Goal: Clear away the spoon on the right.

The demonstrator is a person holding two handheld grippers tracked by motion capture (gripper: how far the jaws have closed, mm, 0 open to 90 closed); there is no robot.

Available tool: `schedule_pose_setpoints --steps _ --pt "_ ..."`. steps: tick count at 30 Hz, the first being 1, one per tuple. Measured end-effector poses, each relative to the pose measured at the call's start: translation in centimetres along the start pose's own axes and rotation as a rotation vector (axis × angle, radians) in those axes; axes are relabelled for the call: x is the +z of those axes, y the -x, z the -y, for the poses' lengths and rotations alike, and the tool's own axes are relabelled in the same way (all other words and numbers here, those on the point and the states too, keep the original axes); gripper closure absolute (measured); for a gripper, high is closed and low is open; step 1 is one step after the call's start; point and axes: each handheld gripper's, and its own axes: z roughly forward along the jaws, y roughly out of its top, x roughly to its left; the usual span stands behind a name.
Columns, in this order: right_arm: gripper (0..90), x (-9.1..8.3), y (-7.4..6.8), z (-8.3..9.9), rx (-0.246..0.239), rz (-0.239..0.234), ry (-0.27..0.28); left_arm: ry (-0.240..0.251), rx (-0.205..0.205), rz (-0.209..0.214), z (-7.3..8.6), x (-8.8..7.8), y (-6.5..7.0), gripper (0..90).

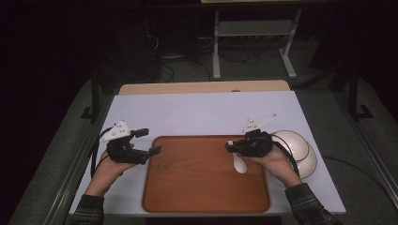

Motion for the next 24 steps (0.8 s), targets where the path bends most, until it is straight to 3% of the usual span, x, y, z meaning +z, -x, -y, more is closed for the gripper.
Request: schedule_pose_setpoints --steps 24 --pt "83.6 6.1 -0.7 0.1 -0.036 -0.064 -0.125 0.002 -0.002 -0.002 0.0 -0.1 0.0 13.1"
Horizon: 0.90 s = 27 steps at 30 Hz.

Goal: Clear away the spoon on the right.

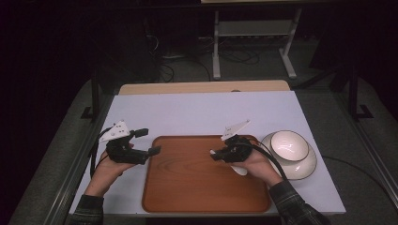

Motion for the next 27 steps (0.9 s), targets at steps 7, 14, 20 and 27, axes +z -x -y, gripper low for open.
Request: schedule_pose_setpoints --steps 7,14,20,27 --pt "81.8 0.5 0.0 0.0 -0.008 -0.007 -0.015 -0.002 0.002 0.002 0.0 0.1 0.0 13.1" --pt "79.7 1.3 0.1 0.1 -0.017 -0.007 -0.044 -0.004 0.002 0.003 0.0 0.1 0.0 13.2" --pt "77.3 1.9 0.0 0.3 -0.027 0.001 -0.065 -0.004 0.003 0.005 0.0 0.2 0.1 13.2" --pt "74.4 2.3 -0.1 0.5 -0.038 0.004 -0.08 -0.007 0.001 0.004 0.1 0.2 0.0 13.2"
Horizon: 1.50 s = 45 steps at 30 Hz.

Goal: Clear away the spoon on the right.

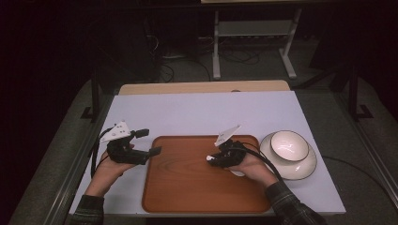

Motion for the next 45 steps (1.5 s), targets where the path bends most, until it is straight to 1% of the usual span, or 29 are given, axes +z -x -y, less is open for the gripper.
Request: schedule_pose_setpoints --steps 2,6,8,10,12,13,14,15,18,20,21,22,23,26,27,31,32,33,34,36,38,39,41,43,44,45 --pt "73.0 0.4 -0.1 0.1 -0.007 -0.003 -0.014 0.0 0.0 0.0 0.0 0.0 0.0 13.2" --pt "72.3 0.4 -0.3 0.1 -0.014 -0.005 -0.016 0.0 -0.001 0.0 0.0 0.0 0.0 13.1" --pt "68.3 0.4 -0.3 0.1 -0.014 -0.002 -0.013 0.001 -0.002 0.0 0.0 0.0 0.0 13.1" --pt "66.9 0.4 -0.3 0.1 -0.015 -0.001 -0.013 0.001 -0.002 0.0 0.0 0.0 0.0 13.2" --pt "61.3 0.3 -0.4 0.1 -0.023 0.007 -0.017 0.001 -0.001 0.0 0.0 0.0 0.0 13.2" --pt "59.4 0.3 -0.4 0.1 -0.022 0.009 -0.016 0.001 -0.001 0.0 0.0 0.0 0.0 13.2" --pt "59.4 0.3 -0.4 0.1 -0.022 0.009 -0.016 0.001 -0.002 0.0 0.0 0.0 -0.1 13.2" --pt "53.8 0.1 -0.4 0.1 -0.016 0.009 -0.003 0.0 -0.002 0.0 0.0 0.0 -0.1 13.1" --pt "44.3 -0.3 -0.5 0.1 -0.015 0.014 0.009 -0.002 0.0 0.002 0.0 0.0 0.0 13.1" --pt "37.6 -0.5 -0.5 0.1 0.004 0.002 0.023 -0.003 0.001 0.006 0.0 0.1 0.0 13.1" --pt "37.6 -0.5 -0.5 0.1 0.004 0.002 0.023 -0.003 0.001 0.006 0.0 0.1 0.0 13.1" --pt "34.7 -0.7 -0.5 0.1 0.008 -0.002 0.035 -0.004 0.001 0.007 0.0 0.1 0.0 13.1" --pt "29.3 -1.1 -0.7 0.0 0.013 -0.01 0.061 -0.005 0.001 0.007 0.0 0.1 0.0 13.1" --pt "25.0 -1.7 -0.8 -0.1 0.014 -0.013 0.09 -0.007 0.002 0.012 0.0 0.1 0.0 13.1" --pt "21.9 -2.5 -1.0 -0.1 0.017 -0.012 0.129 -0.007 0.004 0.017 0.0 0.1 0.1 13.1" --pt "20.2 -4.1 -0.9 -0.1 0.027 -0.012 0.203 -0.005 0.006 0.02 -0.1 0.2 0.1 13.1" --pt "20.2 -4.1 -0.9 -0.1 0.027 -0.012 0.203 -0.005 0.006 0.02 -0.1 0.2 0.1 13.1" --pt "19.8 -4.6 -0.9 -0.1 0.029 -0.008 0.217 -0.005 0.007 0.02 -0.1 0.2 0.1 13.1" --pt "19.1 -5.5 -0.8 -0.1 0.034 0.005 0.244 -0.005 0.008 0.021 -0.1 0.2 0.2 13.1" --pt "18.7 -5.8 -0.8 0.0 0.037 0.007 0.254 -0.006 0.008 0.023 -0.1 0.3 0.2 13.1" --pt "17.5 -6.9 -0.8 0.1 0.043 0.016 0.289 -0.006 0.01 0.027 -0.1 0.3 0.2 13.1" --pt "17.5 -6.9 -0.8 0.1 0.043 0.016 0.289 -0.006 0.01 0.027 -0.1 0.3 0.2 13.1" --pt "15.5 -7.9 -0.8 0.2 0.041 0.022 0.324 -0.006 0.011 0.029 -0.2 0.3 0.2 13.1" --pt "14.6 -8.1 -0.8 0.2 0.042 0.026 0.331 -0.005 0.012 0.033 -0.2 0.3 0.2 13.0" --pt "14.0 -8.7 -0.9 0.3 0.042 0.04 0.342 -0.003 0.012 0.038 -0.2 0.3 0.3 13.0" --pt "14.0 -8.7 -0.9 0.3 0.042 0.04 0.342 -0.003 0.012 0.038 -0.2 0.3 0.3 12.8"
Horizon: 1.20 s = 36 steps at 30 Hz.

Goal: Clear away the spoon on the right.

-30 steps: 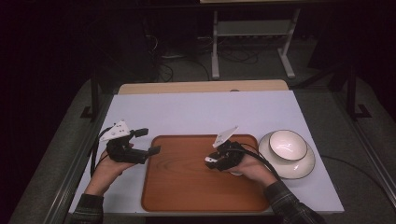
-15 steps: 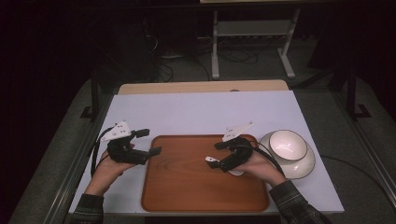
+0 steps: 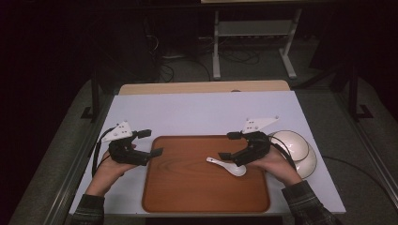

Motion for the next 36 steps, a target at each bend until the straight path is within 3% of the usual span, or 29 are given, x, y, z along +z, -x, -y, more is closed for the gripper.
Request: schedule_pose_setpoints --steps 23,36 --pt "13.4 -6.2 0.6 -0.6 -0.009 0.079 0.136 0.009 0.012 0.013 -0.2 -0.2 0.1 12.8" --pt "13.4 -8.6 0.9 -0.2 -0.014 0.101 0.198 0.024 0.023 0.022 -0.4 -0.6 0.2 12.8"
